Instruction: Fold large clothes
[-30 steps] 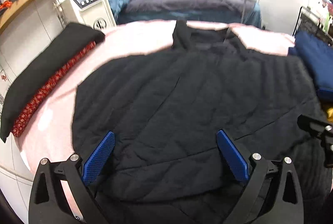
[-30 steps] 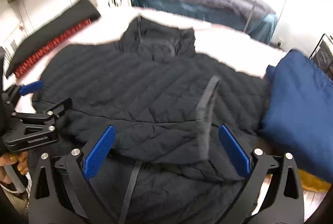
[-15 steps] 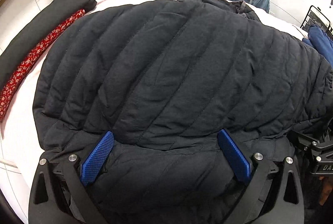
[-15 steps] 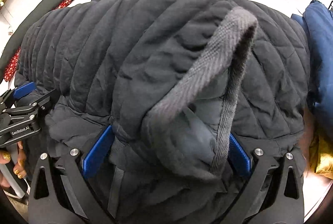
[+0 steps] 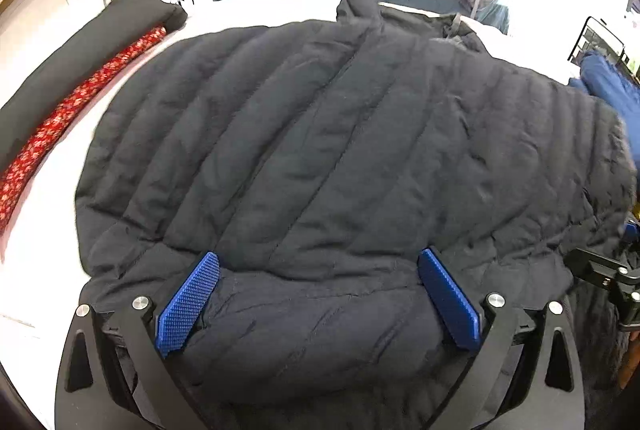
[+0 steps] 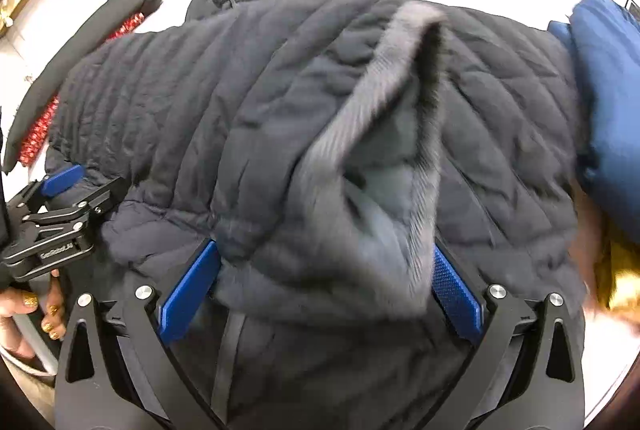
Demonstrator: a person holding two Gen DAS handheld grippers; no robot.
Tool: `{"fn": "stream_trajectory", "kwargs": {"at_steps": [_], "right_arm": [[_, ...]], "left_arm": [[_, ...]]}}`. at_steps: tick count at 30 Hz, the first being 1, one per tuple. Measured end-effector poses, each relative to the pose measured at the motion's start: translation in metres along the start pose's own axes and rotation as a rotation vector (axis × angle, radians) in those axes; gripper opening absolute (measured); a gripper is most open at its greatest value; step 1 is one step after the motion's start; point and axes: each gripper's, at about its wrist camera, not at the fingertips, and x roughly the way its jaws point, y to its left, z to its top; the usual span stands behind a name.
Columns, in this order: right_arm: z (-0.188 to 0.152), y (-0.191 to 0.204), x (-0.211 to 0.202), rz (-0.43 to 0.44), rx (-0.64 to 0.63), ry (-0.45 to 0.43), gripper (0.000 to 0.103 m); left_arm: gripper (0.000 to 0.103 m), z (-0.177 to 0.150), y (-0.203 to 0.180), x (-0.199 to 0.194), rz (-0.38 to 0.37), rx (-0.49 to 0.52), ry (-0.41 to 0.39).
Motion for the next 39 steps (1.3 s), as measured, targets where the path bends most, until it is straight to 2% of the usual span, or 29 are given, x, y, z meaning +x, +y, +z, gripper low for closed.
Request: {"fn": "stream_trajectory", "kwargs": {"at_steps": [5,9,14,22,24,26,30,34,36,39], "right_arm": [[-0.042,-0.005,-0.043,-0.029,-0.077,-0.074,0.098],[-0.076,-0.019,-0.068,-0.022,-0.081,-0.082,0.098],[-0.106,-0.047,-0.088,-0.021,-0.01,-0.064,0.098],[-0.134,-0.087,-0.114,0.006,0.095,-0.054,0.098],[-0.139,-0.092,-0.116,0.032,0.114,-0.042,0.098],[-0.146,-0.098,-0.118,0.055,0.127,-0.029,0.098],[-0.163,-0.102,-0.118,0.057,0.093,0.018,0.098],[-0.181,-0.104,-0.119,0.049,0.057,0.055,0.097],[-0.19,-0.108,-0.118,0.058,0.06,0.083,0.088],[-0.202,-0.111,-0.115,0.107,0.063,0.12,0.083]], "left_arm": [[0.097,-0.026,-0.007,-0.037,-0.004,0.062,-0.04],[0.097,-0.058,-0.004,-0.069,-0.021,0.128,-0.076],[0.097,-0.09,0.037,-0.096,-0.049,0.069,-0.117],[0.091,-0.132,0.131,-0.101,-0.09,-0.158,-0.075],[0.08,-0.144,0.147,-0.094,-0.117,-0.195,-0.041],[0.075,-0.152,0.155,-0.09,-0.141,-0.213,-0.015],[0.072,-0.169,0.156,-0.081,-0.208,-0.191,0.027],[0.072,-0.189,0.156,-0.079,-0.281,-0.194,0.035],[0.072,-0.195,0.154,-0.077,-0.318,-0.184,0.041],[0.072,-0.205,0.146,-0.076,-0.349,-0.132,0.057]]}}
